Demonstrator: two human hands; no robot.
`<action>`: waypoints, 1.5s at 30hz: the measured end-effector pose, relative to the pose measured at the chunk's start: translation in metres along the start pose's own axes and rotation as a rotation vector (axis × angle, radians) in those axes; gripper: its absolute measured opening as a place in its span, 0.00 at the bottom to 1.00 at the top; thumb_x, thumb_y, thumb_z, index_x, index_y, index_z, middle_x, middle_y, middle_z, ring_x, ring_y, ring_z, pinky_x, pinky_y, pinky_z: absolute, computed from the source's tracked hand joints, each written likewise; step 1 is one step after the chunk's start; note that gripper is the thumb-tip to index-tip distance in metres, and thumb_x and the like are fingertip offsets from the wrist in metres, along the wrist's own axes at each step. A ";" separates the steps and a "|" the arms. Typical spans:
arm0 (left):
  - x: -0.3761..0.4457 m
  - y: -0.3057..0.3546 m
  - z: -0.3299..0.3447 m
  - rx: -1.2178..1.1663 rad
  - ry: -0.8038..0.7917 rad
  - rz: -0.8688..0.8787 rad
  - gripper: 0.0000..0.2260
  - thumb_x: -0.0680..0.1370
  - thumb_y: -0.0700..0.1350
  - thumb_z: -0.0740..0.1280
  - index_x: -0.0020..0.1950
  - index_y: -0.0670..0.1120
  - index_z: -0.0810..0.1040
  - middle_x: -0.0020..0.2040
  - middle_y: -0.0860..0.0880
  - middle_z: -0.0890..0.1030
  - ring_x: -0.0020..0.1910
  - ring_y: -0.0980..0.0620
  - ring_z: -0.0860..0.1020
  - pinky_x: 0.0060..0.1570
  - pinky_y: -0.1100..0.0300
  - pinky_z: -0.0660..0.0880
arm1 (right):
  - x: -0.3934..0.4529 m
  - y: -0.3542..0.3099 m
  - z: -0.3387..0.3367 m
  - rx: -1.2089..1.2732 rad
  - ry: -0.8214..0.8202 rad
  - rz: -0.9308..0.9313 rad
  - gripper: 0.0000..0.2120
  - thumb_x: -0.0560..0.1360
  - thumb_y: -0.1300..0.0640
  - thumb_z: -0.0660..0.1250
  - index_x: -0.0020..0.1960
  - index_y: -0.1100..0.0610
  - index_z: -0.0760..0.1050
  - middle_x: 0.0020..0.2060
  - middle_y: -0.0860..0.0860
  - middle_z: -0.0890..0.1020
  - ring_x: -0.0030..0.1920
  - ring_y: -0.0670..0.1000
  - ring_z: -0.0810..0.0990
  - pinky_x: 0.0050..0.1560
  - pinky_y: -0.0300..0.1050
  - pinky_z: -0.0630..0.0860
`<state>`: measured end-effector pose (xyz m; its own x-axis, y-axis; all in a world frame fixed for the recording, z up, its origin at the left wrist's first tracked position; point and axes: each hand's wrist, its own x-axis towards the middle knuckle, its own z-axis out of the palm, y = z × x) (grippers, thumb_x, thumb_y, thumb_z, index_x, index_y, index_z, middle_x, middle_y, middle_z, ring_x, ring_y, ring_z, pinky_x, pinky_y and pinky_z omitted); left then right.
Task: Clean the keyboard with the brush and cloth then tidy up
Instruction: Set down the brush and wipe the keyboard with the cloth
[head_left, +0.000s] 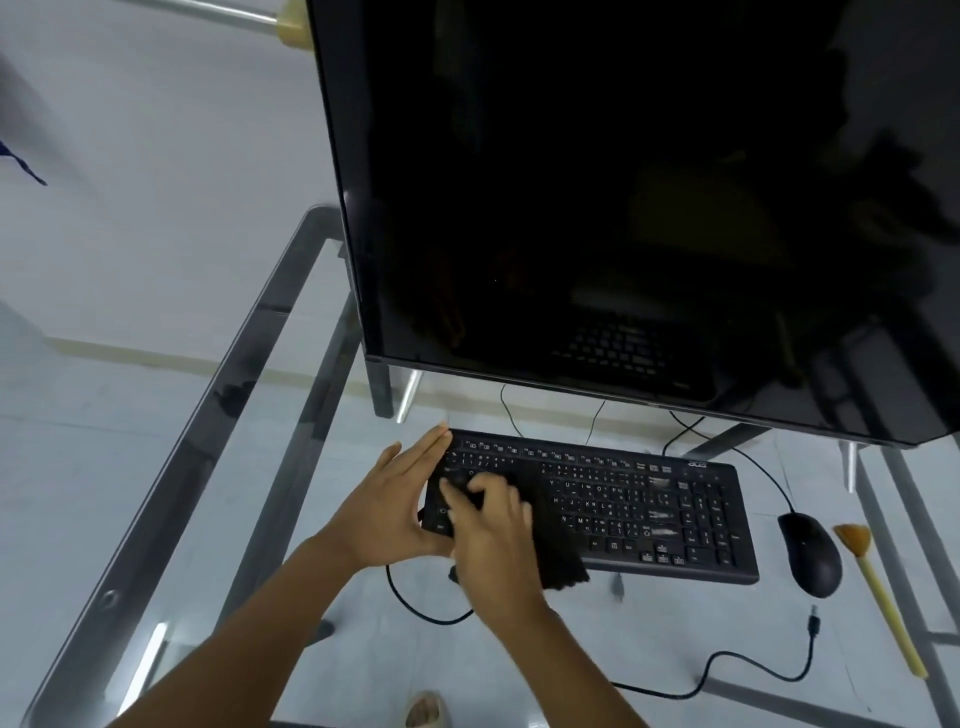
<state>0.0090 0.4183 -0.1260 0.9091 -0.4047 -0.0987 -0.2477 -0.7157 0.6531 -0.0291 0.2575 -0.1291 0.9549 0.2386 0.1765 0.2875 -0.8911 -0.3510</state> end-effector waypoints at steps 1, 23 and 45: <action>0.000 0.000 -0.001 -0.002 -0.006 -0.003 0.57 0.61 0.70 0.72 0.78 0.52 0.43 0.77 0.61 0.43 0.74 0.66 0.43 0.75 0.55 0.41 | 0.003 0.009 -0.004 -0.002 -0.003 0.014 0.27 0.68 0.61 0.74 0.66 0.49 0.74 0.53 0.52 0.76 0.50 0.53 0.75 0.47 0.46 0.71; -0.002 -0.006 0.003 0.020 0.012 0.032 0.55 0.63 0.67 0.72 0.78 0.50 0.43 0.78 0.58 0.45 0.75 0.65 0.45 0.75 0.53 0.43 | -0.008 -0.002 -0.007 0.088 -0.015 -0.055 0.18 0.69 0.64 0.72 0.56 0.47 0.79 0.51 0.48 0.75 0.47 0.52 0.74 0.44 0.49 0.70; -0.003 0.000 -0.002 -0.072 -0.001 -0.025 0.59 0.61 0.68 0.74 0.77 0.53 0.38 0.76 0.61 0.54 0.72 0.69 0.47 0.70 0.65 0.33 | 0.015 0.045 -0.019 0.054 0.187 0.399 0.15 0.77 0.57 0.63 0.63 0.56 0.78 0.55 0.57 0.74 0.44 0.47 0.74 0.50 0.51 0.78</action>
<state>0.0064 0.4204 -0.1244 0.9143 -0.3880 -0.1167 -0.2003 -0.6831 0.7023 -0.0029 0.2142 -0.1248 0.9638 -0.1978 0.1789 -0.0923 -0.8767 -0.4721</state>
